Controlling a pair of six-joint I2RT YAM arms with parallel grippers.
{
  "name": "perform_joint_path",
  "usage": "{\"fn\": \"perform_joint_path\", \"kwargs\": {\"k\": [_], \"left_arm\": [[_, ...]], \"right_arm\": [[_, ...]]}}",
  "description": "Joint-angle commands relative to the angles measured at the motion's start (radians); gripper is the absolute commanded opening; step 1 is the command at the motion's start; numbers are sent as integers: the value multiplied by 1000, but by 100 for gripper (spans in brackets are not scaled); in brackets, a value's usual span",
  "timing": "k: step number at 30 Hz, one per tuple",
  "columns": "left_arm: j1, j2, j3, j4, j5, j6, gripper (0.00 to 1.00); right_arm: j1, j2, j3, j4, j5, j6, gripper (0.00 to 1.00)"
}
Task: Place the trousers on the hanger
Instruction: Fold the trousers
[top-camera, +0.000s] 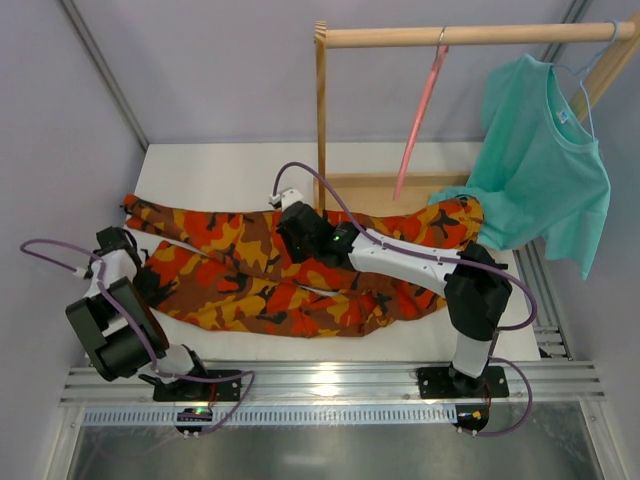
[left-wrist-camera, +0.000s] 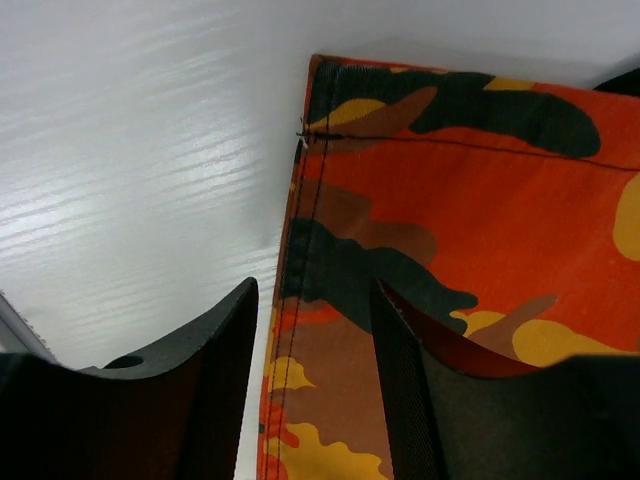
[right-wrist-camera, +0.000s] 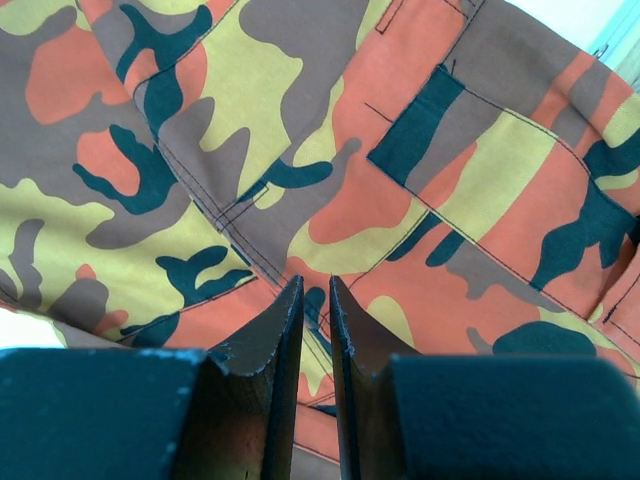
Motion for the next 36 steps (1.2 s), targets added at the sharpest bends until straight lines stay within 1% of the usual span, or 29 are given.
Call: {"fn": "perform_joint_path", "kwargs": {"k": [1, 5, 8, 14, 15, 18, 20, 23, 24, 28, 30, 32, 33, 35, 36], "left_arm": [[0, -11, -23, 66, 43, -20, 50], [-1, 69, -17, 37, 23, -21, 51], [0, 92, -8, 7, -14, -22, 49], [-1, 161, 28, -54, -101, -6, 25], [0, 168, 26, -55, -107, -5, 14], [-1, 185, 3, -45, -127, -8, 5], [0, 184, 5, -89, -149, -27, 0], [2, 143, 38, -169, -245, -64, 0], [4, 129, 50, -192, -308, -70, 0], [4, 54, 83, -272, -464, -123, 0], [13, 41, 100, -286, -465, -127, 0], [14, 50, 126, -296, -418, -103, 1], [16, 67, 156, -301, -394, -97, 13], [13, 69, 179, -303, -316, -80, 32], [11, 46, 189, -283, -287, -63, 35]], "right_arm": [[0, -39, 17, -10, 21, -20, 20], [2, -19, 51, -31, 23, -26, 20], [2, -18, 67, -39, 26, -32, 20], [0, -21, 78, -47, 41, -32, 20], [0, -21, 77, -47, 38, -31, 20], [-2, -24, 69, -45, 18, -24, 20], [-3, -22, 66, -47, 20, -24, 20], [-5, -22, 64, -51, 20, -23, 20], [-6, -22, 66, -50, 20, -21, 20], [-5, -15, 63, -45, 14, -12, 20], [-5, -12, 66, -45, 8, -9, 20], [-5, -4, 64, -41, 0, -9, 20], [-5, -1, 66, -41, -8, -7, 20], [-5, 10, 69, -45, -12, -9, 20], [-5, 11, 68, -45, -17, -9, 20]]}}
